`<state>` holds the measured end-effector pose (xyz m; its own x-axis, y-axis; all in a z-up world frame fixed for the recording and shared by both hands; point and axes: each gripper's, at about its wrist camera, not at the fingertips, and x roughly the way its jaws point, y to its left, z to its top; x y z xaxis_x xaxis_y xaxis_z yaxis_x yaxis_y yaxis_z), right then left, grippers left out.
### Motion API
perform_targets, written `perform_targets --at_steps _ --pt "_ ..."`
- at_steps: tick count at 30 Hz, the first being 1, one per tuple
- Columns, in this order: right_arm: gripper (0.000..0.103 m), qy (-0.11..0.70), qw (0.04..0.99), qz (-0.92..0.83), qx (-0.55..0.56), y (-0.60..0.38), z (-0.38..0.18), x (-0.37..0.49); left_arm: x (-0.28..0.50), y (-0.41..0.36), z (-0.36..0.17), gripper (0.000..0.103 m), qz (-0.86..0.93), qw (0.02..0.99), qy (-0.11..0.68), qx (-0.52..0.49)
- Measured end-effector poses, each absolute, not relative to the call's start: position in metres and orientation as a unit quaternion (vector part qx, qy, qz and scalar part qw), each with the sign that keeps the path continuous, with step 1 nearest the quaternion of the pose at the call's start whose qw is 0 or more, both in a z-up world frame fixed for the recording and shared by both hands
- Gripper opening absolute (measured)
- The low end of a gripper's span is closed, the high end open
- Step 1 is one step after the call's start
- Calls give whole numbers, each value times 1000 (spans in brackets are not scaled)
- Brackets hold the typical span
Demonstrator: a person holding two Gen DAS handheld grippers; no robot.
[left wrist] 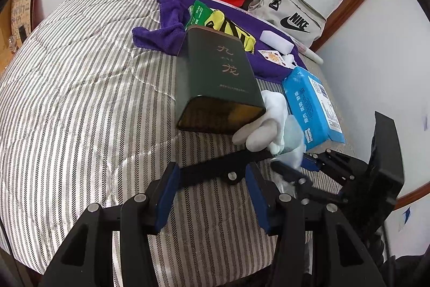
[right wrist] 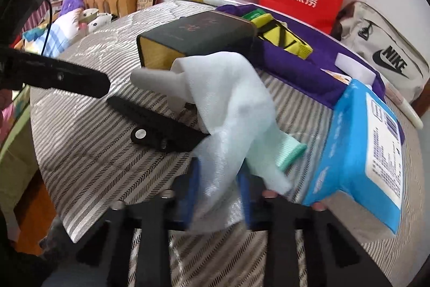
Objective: Organize soft objects
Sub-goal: 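Grasp the black strap with the left gripper while the right gripper lifts the mesh bag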
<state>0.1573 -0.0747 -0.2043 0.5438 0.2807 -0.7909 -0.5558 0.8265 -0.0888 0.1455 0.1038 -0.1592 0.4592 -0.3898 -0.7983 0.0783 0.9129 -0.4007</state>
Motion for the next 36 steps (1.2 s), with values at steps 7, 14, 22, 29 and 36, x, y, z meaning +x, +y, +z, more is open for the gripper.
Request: perform_targets --at_steps 7,14,22,29,36 --pt "16 394 872 260 -128 -100 -186 141 137 101 -154 52 -140 845 495 -147" --pt "9 381 884 255 -96 -121 -175 126 139 86 -161 52 -145 851 493 -106" --pt "9 383 892 234 -57 -157 -169 109 154 72 -174 52 -142 858 493 -27" --pt "9 399 894 205 -21 -190 -179 105 164 61 -186 56 -166 845 508 -13" --pt "9 411 890 198 10 -208 -190 107 136 57 -186 58 -179 838 514 -18"
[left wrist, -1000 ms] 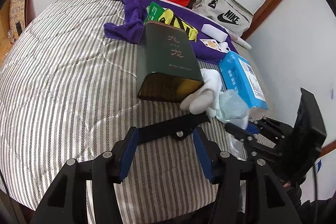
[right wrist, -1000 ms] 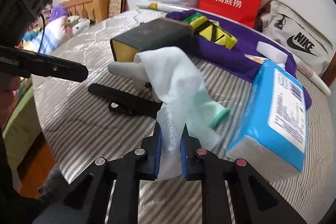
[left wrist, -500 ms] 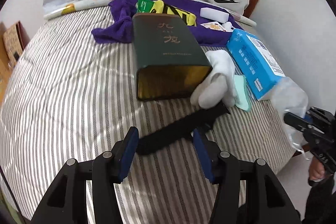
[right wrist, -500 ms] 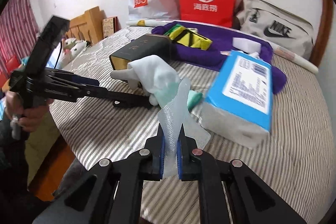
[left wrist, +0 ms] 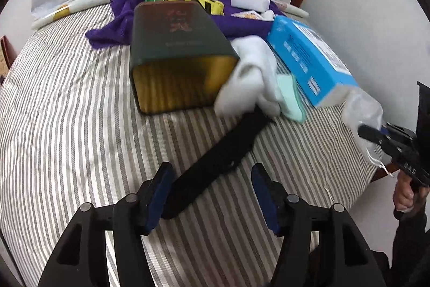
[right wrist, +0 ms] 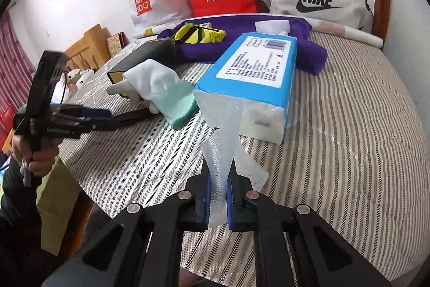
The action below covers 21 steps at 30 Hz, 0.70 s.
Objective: Organize soft objects
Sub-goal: 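Grasp the black strap with the left gripper while the right gripper lifts the mesh bag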
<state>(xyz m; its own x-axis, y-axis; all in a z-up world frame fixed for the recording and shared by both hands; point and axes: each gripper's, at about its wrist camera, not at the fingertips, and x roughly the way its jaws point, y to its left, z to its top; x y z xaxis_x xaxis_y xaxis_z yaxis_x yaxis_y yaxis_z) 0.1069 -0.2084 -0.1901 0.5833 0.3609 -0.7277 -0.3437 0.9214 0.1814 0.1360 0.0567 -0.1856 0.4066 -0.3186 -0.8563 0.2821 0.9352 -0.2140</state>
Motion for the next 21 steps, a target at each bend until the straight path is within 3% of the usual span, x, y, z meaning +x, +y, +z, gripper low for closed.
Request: perform_targets --at_steps 9,12,13,21 --pt "9 408 887 213 27 -210 -197 104 129 31 -186 55 -179 830 528 26" --pt "10 409 886 215 33 -214 -199 102 128 22 -186 39 -159 837 520 58" --pt "10 409 886 214 35 -215 -199 102 128 22 -186 28 -148 840 517 69" --pt "9 403 889 213 38 -221 -199 98 103 37 -183 23 -149 829 536 53"
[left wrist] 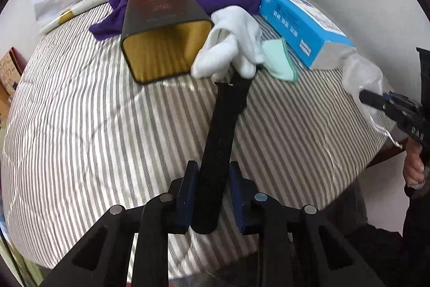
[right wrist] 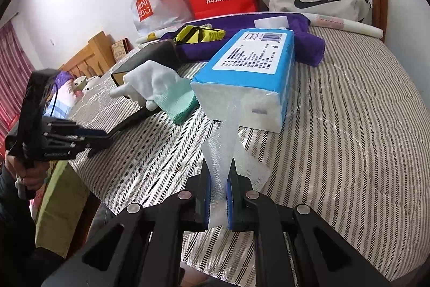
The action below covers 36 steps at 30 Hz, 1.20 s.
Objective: Organize soft objects
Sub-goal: 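Grasp the black strap with the left gripper while the right gripper lifts the mesh bag, then carry the black strap with the left gripper while the right gripper carries the mesh bag to the towel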
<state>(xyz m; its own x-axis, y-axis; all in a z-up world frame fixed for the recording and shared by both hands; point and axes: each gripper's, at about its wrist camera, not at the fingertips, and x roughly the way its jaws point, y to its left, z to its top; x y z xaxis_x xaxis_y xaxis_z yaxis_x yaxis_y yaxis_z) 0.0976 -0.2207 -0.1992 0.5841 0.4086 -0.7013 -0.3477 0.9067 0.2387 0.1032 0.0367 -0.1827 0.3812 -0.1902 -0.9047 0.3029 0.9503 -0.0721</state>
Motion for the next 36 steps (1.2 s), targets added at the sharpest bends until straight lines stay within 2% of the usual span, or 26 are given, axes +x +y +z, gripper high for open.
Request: perform_targets --at_steps 3,5,7,9,10,13,36 --pt "9 402 888 217 44 -222 -200 99 105 36 -182 25 -148 828 539 53" --pt "10 402 888 217 46 -221 -199 99 109 32 -182 36 -154 828 537 55" --pt "10 402 888 217 46 -221 -199 99 111 24 -182 42 -160 830 530 65" --pt "10 403 889 214 45 -221 -199 99 111 16 -183 42 -152 837 518 89" --pt "10 404 889 213 45 -220 -199 99 109 13 -184 41 -149 840 512 99" --pt "9 405 889 209 42 -220 -197 98 108 17 -181 21 -144 844 508 95" --pt "6 365 905 213 38 -220 -140 92 87 68 -143 20 -80 866 493 14"
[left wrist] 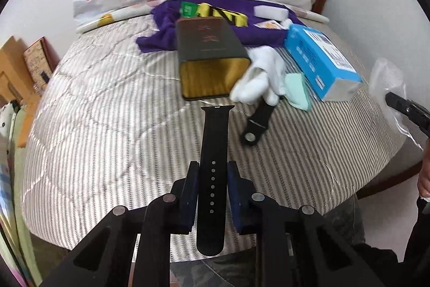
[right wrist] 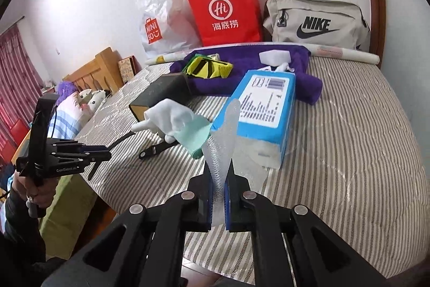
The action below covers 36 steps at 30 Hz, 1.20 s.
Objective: Organize soft objects
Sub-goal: 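Carry the black strap with the left gripper while the right gripper carries the mesh bag to the towel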
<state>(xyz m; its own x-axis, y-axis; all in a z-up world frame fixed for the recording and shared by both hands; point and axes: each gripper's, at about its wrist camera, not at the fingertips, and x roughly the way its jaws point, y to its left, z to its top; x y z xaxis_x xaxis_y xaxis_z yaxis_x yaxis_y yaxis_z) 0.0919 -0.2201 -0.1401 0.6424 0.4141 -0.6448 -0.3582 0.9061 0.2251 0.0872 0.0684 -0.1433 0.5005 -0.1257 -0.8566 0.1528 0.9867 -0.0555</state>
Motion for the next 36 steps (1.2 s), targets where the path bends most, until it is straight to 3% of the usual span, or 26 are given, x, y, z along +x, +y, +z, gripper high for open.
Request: perform_targets --at_steps 20,36 --pt "6 344 913 218 33 -224 -102 136 129 78 -76 20 -62 897 436 -19" --pt "6 332 914 229 42 -221 -83 191 195 63 -66 20 -65 894 442 -34"
